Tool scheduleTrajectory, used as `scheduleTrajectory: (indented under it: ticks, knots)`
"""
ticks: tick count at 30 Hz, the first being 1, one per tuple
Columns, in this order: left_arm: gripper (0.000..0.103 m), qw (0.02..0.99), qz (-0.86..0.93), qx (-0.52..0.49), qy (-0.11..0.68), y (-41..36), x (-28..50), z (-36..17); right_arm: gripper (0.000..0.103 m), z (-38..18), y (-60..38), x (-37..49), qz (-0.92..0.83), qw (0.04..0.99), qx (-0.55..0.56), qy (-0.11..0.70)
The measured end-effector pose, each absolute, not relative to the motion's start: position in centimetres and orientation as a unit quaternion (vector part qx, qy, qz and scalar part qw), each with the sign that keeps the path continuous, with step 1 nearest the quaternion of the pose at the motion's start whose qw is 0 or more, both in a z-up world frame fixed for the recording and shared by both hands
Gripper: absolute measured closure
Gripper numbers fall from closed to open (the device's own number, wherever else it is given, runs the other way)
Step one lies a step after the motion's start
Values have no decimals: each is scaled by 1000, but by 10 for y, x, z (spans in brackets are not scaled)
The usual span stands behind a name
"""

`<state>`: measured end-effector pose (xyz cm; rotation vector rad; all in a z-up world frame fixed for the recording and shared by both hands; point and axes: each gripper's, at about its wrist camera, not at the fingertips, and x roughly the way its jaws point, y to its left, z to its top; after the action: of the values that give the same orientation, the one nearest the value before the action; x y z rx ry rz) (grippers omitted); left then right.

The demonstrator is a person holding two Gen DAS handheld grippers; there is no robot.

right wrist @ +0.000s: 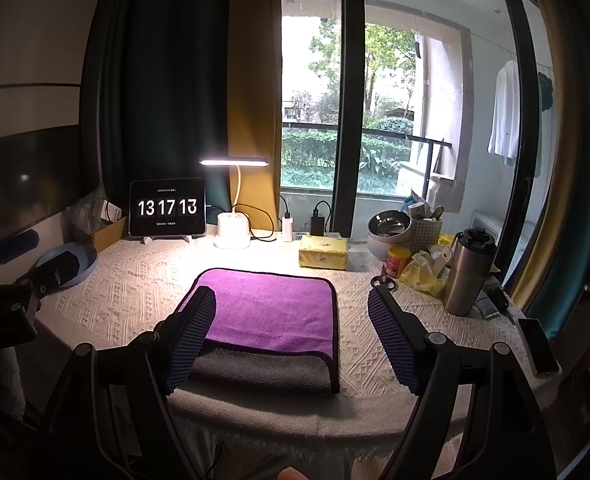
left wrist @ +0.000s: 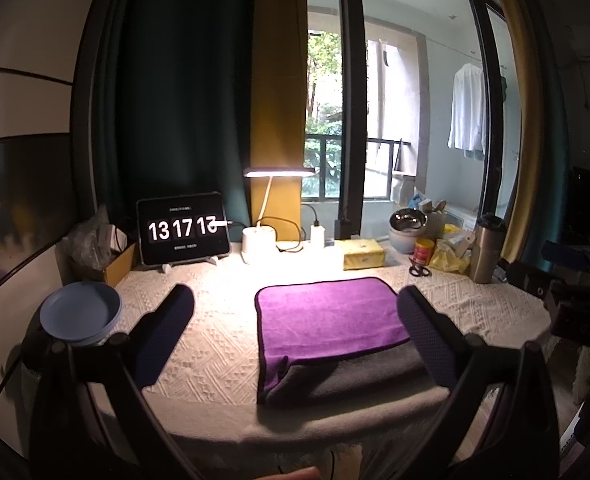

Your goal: Fold towel

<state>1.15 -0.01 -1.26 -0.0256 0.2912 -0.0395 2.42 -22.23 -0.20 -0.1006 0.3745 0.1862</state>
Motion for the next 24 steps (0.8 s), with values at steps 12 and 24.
scheduleTrajectory:
  ticks: [12,24]
  knots:
    - [1,989,-20,-13,146,0,12,-11,22,-5,-221,24,93,977,-49,187]
    - [1,989,-21,-11,148,-1,13,-13,22,-12,-221,25,96,976,-45,192]
